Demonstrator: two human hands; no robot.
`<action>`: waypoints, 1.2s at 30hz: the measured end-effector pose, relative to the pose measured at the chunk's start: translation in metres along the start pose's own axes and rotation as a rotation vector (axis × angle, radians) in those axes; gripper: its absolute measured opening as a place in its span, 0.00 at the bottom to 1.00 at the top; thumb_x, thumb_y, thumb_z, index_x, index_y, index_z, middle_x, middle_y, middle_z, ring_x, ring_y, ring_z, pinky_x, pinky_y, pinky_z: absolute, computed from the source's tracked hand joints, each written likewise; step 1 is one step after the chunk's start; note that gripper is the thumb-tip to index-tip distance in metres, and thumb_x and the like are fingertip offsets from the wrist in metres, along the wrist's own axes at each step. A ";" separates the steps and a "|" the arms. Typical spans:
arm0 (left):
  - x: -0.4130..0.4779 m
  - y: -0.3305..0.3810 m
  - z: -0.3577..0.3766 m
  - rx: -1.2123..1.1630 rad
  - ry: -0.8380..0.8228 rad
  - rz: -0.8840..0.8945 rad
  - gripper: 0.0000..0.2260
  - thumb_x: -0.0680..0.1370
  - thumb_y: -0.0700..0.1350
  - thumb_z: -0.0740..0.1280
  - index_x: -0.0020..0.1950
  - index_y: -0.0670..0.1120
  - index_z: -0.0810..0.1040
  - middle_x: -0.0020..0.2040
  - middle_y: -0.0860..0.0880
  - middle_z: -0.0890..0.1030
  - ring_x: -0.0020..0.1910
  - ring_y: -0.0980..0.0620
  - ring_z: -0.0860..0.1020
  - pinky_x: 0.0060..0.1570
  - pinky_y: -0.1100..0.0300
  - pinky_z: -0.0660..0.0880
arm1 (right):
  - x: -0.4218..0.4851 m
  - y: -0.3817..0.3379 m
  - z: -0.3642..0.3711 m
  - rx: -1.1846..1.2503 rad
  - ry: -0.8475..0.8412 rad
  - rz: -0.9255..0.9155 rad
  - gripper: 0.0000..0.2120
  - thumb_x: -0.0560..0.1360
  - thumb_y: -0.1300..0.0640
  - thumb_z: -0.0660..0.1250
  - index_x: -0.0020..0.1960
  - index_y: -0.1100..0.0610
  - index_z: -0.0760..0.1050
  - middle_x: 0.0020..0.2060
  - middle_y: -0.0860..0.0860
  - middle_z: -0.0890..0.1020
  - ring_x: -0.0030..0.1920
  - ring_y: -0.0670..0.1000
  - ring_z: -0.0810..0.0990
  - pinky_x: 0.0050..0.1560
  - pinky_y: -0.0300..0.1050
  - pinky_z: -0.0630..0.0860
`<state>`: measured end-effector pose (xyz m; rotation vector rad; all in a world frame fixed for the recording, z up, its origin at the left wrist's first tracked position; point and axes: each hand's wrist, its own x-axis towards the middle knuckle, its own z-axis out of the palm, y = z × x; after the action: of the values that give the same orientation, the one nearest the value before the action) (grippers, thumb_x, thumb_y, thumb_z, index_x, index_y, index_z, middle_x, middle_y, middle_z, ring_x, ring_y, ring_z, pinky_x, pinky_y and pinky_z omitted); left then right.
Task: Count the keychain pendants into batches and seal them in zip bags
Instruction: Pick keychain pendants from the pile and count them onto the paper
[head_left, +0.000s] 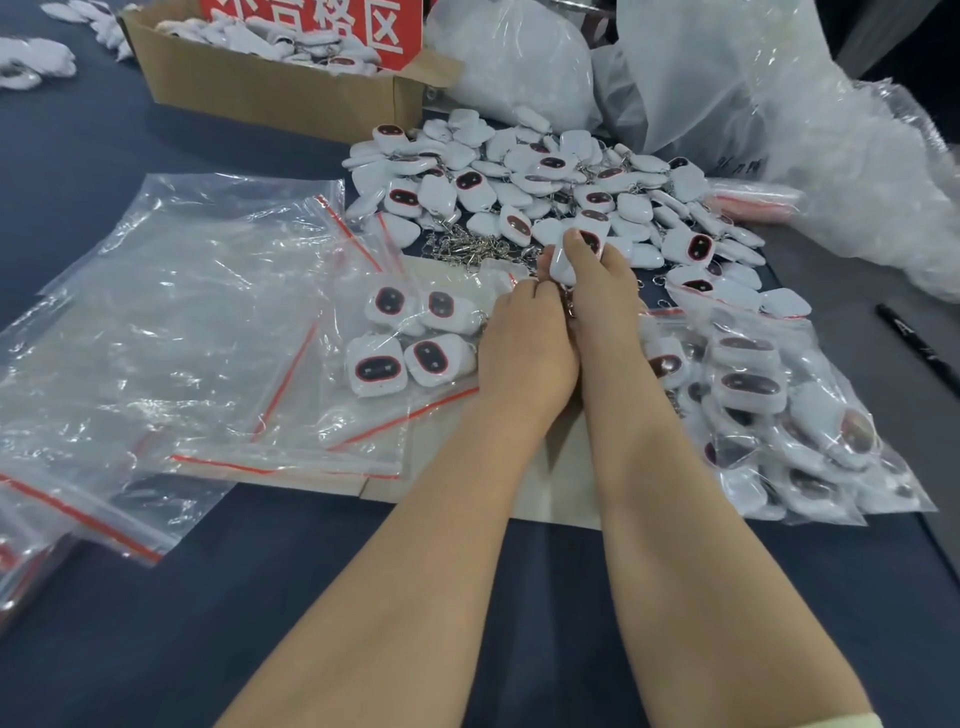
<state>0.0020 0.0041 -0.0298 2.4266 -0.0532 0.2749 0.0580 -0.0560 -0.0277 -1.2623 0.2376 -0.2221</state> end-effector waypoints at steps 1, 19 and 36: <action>0.001 0.000 0.000 0.001 0.005 0.002 0.13 0.79 0.41 0.56 0.62 0.41 0.72 0.59 0.41 0.74 0.59 0.40 0.71 0.53 0.48 0.68 | 0.000 0.000 0.000 -0.008 -0.001 -0.001 0.07 0.77 0.60 0.66 0.41 0.58 0.74 0.31 0.50 0.82 0.36 0.49 0.81 0.42 0.45 0.78; 0.002 -0.003 0.003 0.019 0.032 0.012 0.13 0.79 0.41 0.56 0.62 0.42 0.73 0.59 0.42 0.74 0.59 0.41 0.72 0.53 0.50 0.68 | 0.001 -0.001 0.002 0.006 -0.005 0.023 0.05 0.77 0.63 0.63 0.44 0.62 0.75 0.34 0.53 0.81 0.34 0.48 0.80 0.36 0.39 0.76; 0.003 -0.003 0.004 0.009 0.035 0.011 0.13 0.79 0.40 0.56 0.61 0.42 0.73 0.59 0.42 0.74 0.58 0.42 0.72 0.53 0.50 0.68 | 0.001 -0.001 0.002 -0.019 0.008 0.004 0.06 0.78 0.61 0.65 0.42 0.59 0.75 0.32 0.52 0.81 0.34 0.48 0.80 0.38 0.41 0.77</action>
<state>0.0057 0.0042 -0.0340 2.4302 -0.0500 0.3237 0.0597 -0.0552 -0.0264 -1.2798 0.2500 -0.2220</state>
